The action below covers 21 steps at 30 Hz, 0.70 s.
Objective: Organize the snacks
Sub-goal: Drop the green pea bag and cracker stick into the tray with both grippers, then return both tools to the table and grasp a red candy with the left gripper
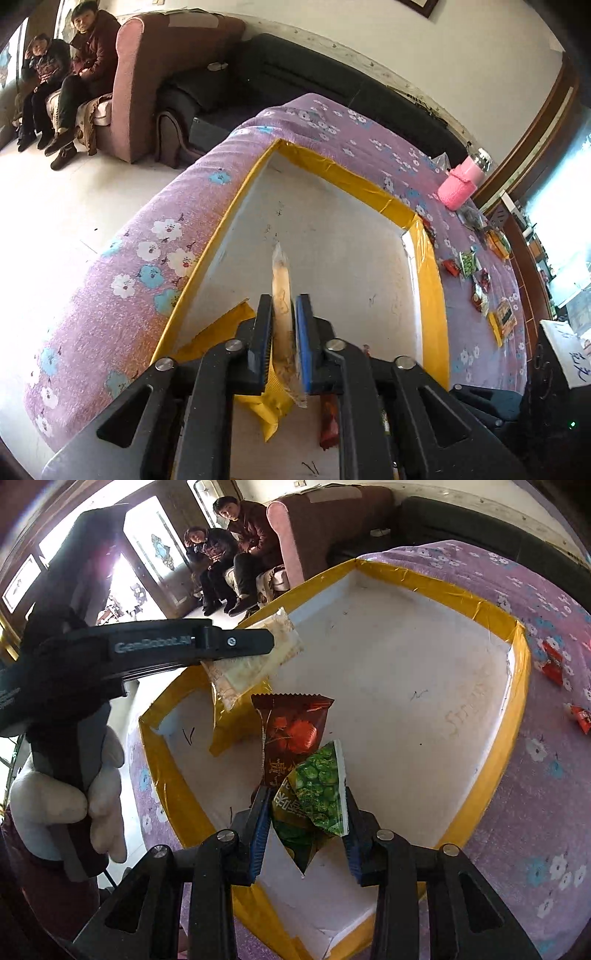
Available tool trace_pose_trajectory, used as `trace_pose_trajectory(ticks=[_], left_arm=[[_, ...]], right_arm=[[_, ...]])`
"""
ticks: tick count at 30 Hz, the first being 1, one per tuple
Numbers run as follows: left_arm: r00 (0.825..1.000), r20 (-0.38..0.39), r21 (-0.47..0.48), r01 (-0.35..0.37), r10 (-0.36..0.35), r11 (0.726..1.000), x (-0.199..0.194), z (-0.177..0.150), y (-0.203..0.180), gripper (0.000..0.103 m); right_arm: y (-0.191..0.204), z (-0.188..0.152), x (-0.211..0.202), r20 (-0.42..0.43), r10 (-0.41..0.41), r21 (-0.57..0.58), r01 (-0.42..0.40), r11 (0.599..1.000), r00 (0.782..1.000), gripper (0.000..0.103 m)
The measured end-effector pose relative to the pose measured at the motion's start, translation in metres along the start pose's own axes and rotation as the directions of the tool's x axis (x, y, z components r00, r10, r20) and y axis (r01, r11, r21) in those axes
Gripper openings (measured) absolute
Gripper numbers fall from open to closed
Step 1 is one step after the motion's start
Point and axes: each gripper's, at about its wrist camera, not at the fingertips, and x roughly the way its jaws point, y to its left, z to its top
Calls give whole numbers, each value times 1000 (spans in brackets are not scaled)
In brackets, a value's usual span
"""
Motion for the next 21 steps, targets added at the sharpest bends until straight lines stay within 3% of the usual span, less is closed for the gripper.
trace_pose_trajectory(ticks=[2,7,9,11,13,16,21], left_arm=[[1000,5,-15,5,-5,1000,-7,0,2,23],[999,31,-47,31,-29,998,-27,-1,-2,26],[998,45,-57,47,-45,997,-35,-1,-7,36],[996,56,-63,67,-64,996,-41,-2,-12,54],[994,63,-60,91,-87,994,-45,-2,-19,61],[987,36,-55,157,-155,986,-43,-4,-33,69],[962,-40,-64,269,-271,961,-34,-9,-57,69]], right_arm=[[-1,0,-2,6,4,1,-4,1000,1000,39],[-3,-3,-16,51,-1,-10,1,1000,999,46],[-9,-6,-25,72,7,3,-8,1000,997,47],[-16,-12,-35,92,14,26,-16,1000,996,47],[-29,-15,-43,109,22,51,-28,998,994,48],[-52,-25,-59,140,21,106,-36,994,990,49],[-104,-48,-97,208,-17,213,-28,977,978,50]])
